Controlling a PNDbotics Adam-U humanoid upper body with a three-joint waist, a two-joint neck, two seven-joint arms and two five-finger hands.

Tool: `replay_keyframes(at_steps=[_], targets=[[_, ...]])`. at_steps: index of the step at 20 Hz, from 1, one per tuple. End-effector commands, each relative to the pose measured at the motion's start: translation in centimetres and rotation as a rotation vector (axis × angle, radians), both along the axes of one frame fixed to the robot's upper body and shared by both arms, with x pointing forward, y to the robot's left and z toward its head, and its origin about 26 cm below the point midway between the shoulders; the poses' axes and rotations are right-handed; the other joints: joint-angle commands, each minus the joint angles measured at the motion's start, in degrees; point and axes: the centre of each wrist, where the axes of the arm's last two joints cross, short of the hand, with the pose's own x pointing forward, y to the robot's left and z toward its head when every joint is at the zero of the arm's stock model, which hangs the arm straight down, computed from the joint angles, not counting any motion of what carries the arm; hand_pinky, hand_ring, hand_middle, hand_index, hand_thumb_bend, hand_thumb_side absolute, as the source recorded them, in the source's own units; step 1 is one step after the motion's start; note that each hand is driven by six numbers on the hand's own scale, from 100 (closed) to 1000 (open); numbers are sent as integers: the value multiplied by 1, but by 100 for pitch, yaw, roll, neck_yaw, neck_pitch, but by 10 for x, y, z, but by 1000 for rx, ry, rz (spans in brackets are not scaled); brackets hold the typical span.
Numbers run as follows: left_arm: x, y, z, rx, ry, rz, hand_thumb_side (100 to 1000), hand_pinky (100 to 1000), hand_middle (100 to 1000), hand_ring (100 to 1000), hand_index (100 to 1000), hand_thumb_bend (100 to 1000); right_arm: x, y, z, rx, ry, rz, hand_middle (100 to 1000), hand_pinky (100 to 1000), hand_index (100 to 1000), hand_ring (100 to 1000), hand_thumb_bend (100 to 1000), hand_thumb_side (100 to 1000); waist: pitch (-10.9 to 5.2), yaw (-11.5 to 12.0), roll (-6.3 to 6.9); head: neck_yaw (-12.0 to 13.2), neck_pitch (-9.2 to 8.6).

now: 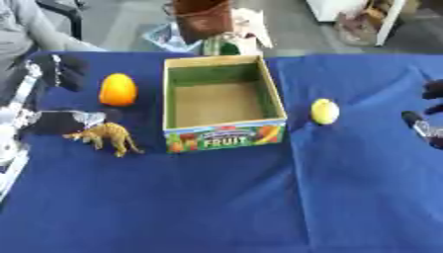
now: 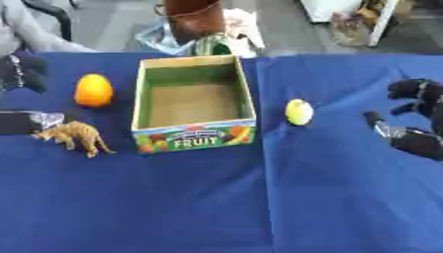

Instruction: Pick up objects on the table and place them in the box.

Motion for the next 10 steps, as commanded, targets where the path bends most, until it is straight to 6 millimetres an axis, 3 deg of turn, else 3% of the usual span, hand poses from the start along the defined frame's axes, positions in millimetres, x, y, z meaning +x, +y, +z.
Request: replay_keyframes(at_steps=[1, 10], targets=[[-3, 10, 19, 99, -23, 6, 128, 591, 577, 538, 701, 816, 1, -7, 10, -24, -22, -9, 698, 567, 691, 720, 441, 127, -85, -10, 13, -8, -52], [-4, 22, 31, 282, 33, -3, 127, 610, 584, 549, 709, 817, 0, -7, 8, -24, -16, -10, 697, 567, 691, 719, 444, 127, -89, -16, 34, 28, 10]])
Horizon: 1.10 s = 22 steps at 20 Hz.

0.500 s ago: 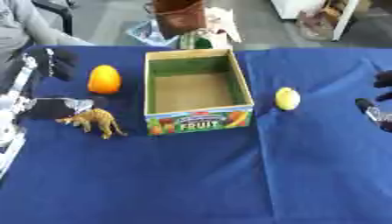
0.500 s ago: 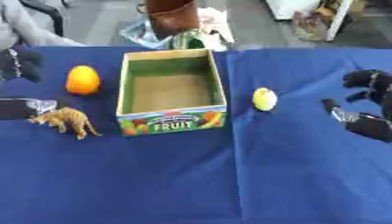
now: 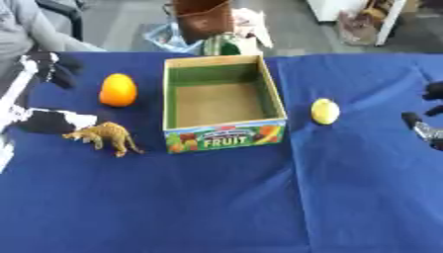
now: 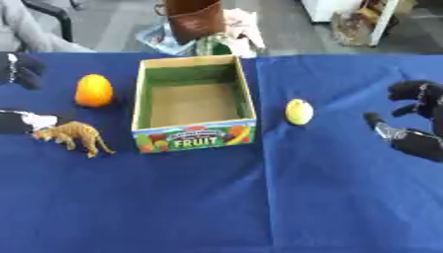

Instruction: Pick up objects on the table and place them in the box.

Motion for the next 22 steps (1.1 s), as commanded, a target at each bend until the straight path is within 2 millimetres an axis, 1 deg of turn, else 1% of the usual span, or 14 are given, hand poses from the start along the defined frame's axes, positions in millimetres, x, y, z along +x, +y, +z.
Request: replay_keyframes(at_steps=[1, 6, 12, 13, 17, 22], targets=[[-2, 9, 18, 103, -8, 4, 127, 613, 585, 551, 710, 817, 1, -6, 10, -25, -22, -6, 697, 567, 691, 719, 443, 127, -89, -11, 5, 21, 6], [-1, 14, 24, 215, 29, 9, 102, 626, 589, 559, 709, 811, 0, -7, 9, -26, -19, -6, 697, 567, 691, 718, 444, 124, -92, -20, 16, 17, 9], [4, 17, 29, 342, 74, 13, 100, 646, 600, 579, 722, 807, 0, -7, 7, -26, -13, -4, 695, 567, 691, 717, 441, 127, -102, -33, 24, 11, -27], [5, 18, 29, 358, 83, 12, 100, 646, 600, 579, 722, 807, 0, -6, 7, -27, -11, -2, 695, 567, 691, 717, 441, 127, -104, -34, 23, 9, -35], [15, 18, 26, 425, 119, 18, 100, 684, 628, 625, 743, 809, 0, -6, 5, -27, -7, 0, 694, 567, 691, 715, 439, 127, -111, -53, 16, 16, -65], [28, 16, 18, 476, 136, 29, 100, 696, 639, 640, 749, 809, 0, -5, 4, -26, -3, 5, 693, 567, 691, 714, 438, 127, -119, -69, 9, 34, -56]])
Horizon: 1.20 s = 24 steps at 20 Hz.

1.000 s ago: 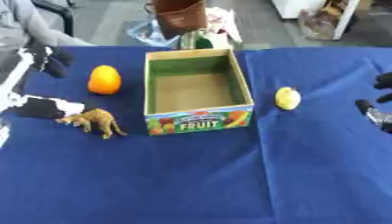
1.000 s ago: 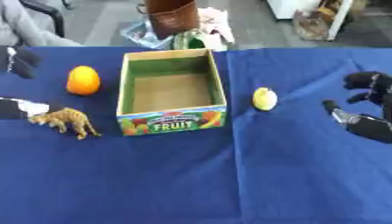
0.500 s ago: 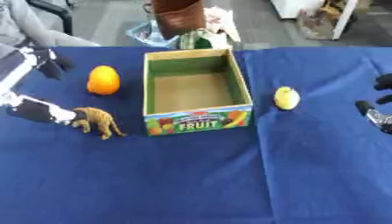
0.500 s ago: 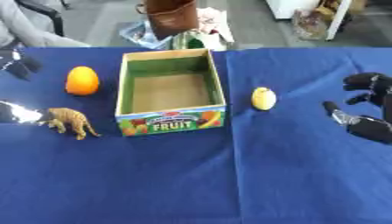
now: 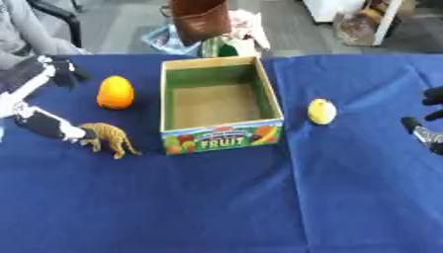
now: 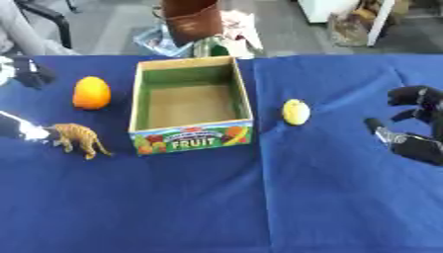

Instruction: Pick up objects on the table and place them in the box.

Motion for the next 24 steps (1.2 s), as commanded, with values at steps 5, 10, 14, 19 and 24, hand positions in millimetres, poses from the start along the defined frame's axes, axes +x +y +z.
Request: replay_keyframes(at_steps=[5, 10, 14, 19, 24], targets=[[13, 3, -1, 70, 34, -2, 100, 692, 638, 636, 749, 810, 1, -3, 9, -20, -21, 3, 692, 567, 691, 713, 437, 127, -91, -21, -5, 57, 23], [18, 1, -8, 86, 84, -17, 100, 686, 620, 622, 739, 815, 2, -3, 9, -20, -21, 5, 691, 567, 691, 712, 436, 127, -86, -27, -7, 58, 72], [22, 1, -11, 116, 130, -30, 100, 681, 614, 613, 731, 789, 2, -3, 8, -20, -20, 6, 690, 567, 691, 712, 434, 128, -85, -34, -5, 70, 118], [27, 0, -16, 148, 176, -36, 100, 675, 606, 607, 727, 781, 2, -2, 8, -20, -19, 9, 690, 567, 691, 711, 433, 129, -87, -40, -5, 67, 160], [32, 0, -22, 165, 202, -33, 100, 668, 599, 607, 719, 779, 2, -2, 8, -19, -17, 10, 689, 566, 692, 710, 431, 129, -89, -44, -10, 50, 197]])
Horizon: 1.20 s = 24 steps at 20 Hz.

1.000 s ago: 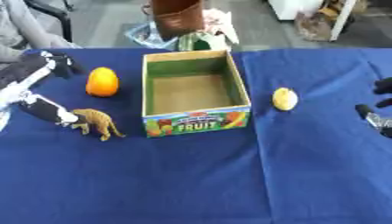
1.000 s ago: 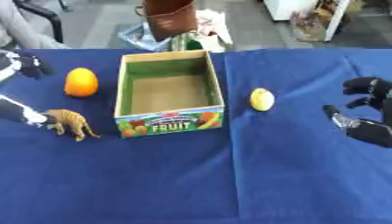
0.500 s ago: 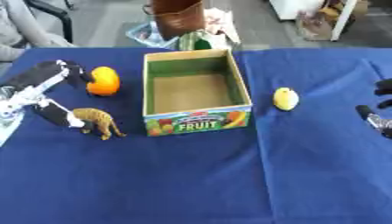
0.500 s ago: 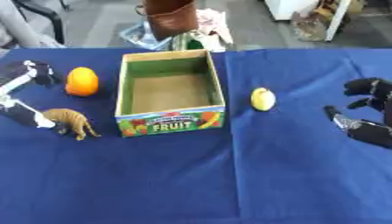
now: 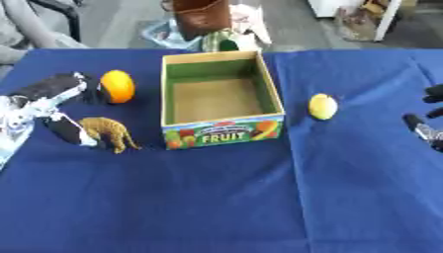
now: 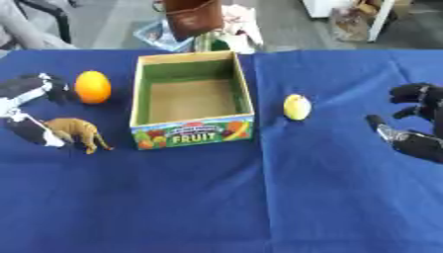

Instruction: Pick up objects on the table and place them in the box.

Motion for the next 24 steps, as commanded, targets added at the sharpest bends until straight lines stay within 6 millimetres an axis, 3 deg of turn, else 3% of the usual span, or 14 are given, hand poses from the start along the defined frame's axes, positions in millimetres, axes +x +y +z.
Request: replay_keyframes(at_steps=[1, 6, 20, 24], targets=[[4, 3, 9, 34, -11, 6, 100, 667, 597, 606, 718, 779, 1, -4, 10, -18, -22, -1, 689, 567, 692, 710, 431, 129, -87, -8, -5, -2, 47], [8, 2, 3, 55, -31, 27, 100, 606, 541, 550, 672, 758, 1, -4, 9, -17, -21, 0, 688, 566, 692, 710, 430, 129, -84, -5, -11, -9, 63], [18, 2, -13, 101, -144, 127, 113, 462, 372, 391, 498, 583, 2, -3, 8, -15, -18, 6, 685, 566, 692, 709, 426, 130, -68, -13, -30, -30, 65], [21, 4, -19, 126, -151, 145, 100, 405, 288, 316, 417, 528, 2, -3, 8, -14, -16, 6, 684, 566, 693, 708, 426, 131, -68, -22, -33, -35, 69]])
